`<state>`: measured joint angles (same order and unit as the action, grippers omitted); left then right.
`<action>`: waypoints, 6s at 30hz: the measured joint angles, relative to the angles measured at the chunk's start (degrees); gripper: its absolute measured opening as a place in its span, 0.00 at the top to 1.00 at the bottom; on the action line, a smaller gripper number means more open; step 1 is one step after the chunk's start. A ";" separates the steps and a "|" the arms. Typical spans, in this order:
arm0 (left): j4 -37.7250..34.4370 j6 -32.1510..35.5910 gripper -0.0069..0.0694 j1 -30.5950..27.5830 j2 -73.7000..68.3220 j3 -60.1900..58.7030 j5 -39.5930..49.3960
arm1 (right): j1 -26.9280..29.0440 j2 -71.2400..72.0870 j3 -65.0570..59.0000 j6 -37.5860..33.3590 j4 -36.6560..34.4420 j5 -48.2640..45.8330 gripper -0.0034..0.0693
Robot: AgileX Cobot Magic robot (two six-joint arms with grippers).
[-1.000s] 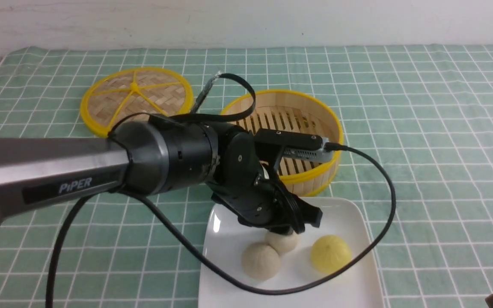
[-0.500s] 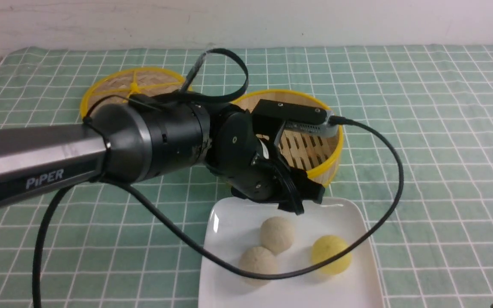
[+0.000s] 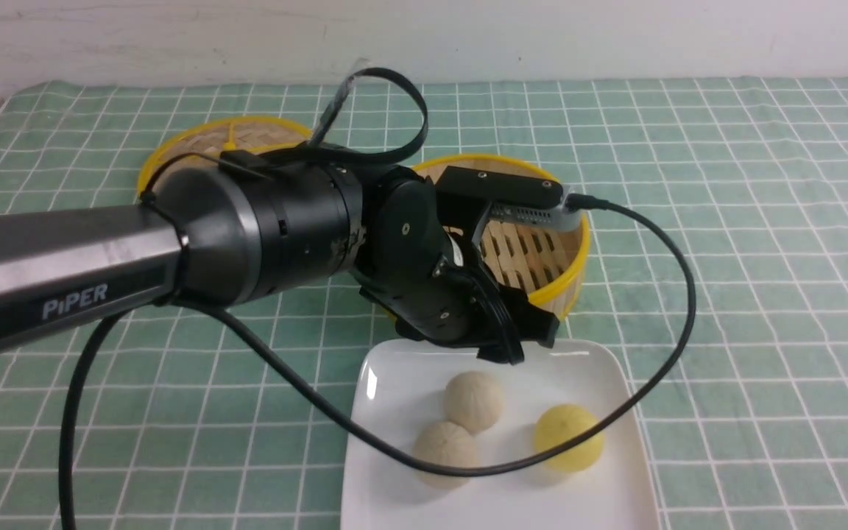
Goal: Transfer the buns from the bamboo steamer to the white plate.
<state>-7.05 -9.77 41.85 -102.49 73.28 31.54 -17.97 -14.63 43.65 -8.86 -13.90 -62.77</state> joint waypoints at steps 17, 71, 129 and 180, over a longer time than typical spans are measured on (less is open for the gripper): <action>0.00 0.00 0.35 0.07 0.00 0.04 0.07 | 0.00 4.93 -20.72 0.15 2.64 36.20 0.97; 25.57 -3.06 0.90 0.08 45.93 -0.60 27.08 | 17.61 15.18 -44.92 0.15 11.64 43.68 0.93; 28.92 -35.40 0.89 -0.02 82.04 -50.43 -6.05 | 17.61 15.18 -44.38 5.07 9.67 40.53 0.82; 18.85 -10.50 0.83 -41.51 103.17 -74.38 -8.81 | 17.61 15.18 -44.37 5.07 9.63 40.37 0.75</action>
<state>11.80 -20.26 0.35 0.68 -1.10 22.72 -0.36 0.56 -0.71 -3.79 -4.27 -22.40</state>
